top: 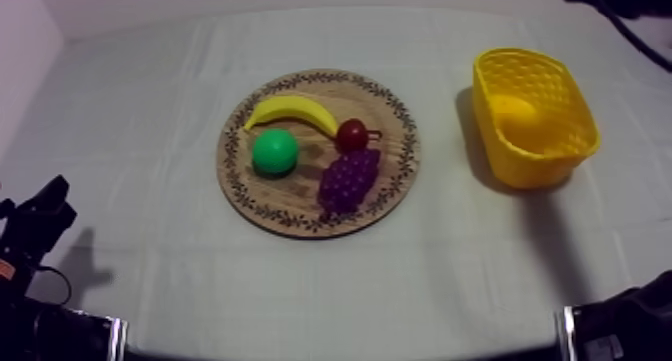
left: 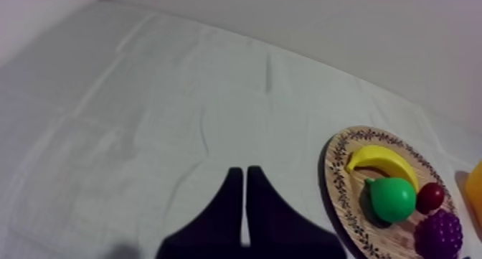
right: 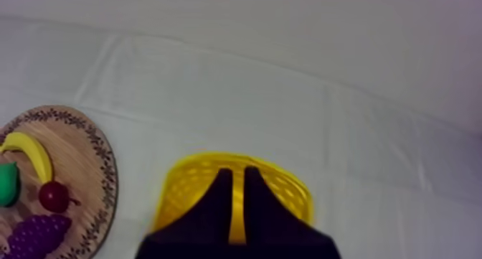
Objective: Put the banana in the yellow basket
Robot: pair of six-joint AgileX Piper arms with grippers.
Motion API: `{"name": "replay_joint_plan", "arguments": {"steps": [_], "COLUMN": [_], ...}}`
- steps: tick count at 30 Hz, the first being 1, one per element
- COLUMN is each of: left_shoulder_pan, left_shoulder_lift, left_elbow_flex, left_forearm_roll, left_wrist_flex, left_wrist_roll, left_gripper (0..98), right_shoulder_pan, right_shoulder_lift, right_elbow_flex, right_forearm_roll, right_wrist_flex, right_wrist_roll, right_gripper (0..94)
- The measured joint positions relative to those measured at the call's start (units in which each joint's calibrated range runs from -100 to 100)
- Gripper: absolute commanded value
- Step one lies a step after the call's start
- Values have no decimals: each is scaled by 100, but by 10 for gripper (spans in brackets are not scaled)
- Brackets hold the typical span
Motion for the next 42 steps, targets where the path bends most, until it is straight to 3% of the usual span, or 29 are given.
{"name": "replay_joint_plan", "arguments": {"steps": [4,9,18,26,29,34,42], "left_shoulder_pan": [0,0,0,0,0,0,0], "left_shoulder_lift": [0,0,0,0,0,0,0], "left_elbow_flex": [0,0,0,0,0,0,0], "left_forearm_roll": [0,0,0,0,0,0,0], "left_wrist_flex": [0,0,0,0,0,0,0], "left_wrist_roll": [0,2,2,2,2,2,2], "left_gripper": [1,1,1,1,1,1,1], "right_shoulder_pan": [-413,-785,-1434,-1561,-1675,-1893,-1957], "right_shoulder_lift": [1030,2203,3300,3491,3649,3902,4453], "right_elbow_flex": [-833,-1888,-3055,-3759,-3801,-3573,-3890], "right_forearm_roll": [127,-257,-712,-1401,-1417,-1123,-1101], "right_wrist_flex": [43,247,629,1499,1760,1885,2012], "right_wrist_roll": [-88,173,1417,2642,2912,3023,2702], "right_gripper": [54,59,68,71,73,84,99]}}
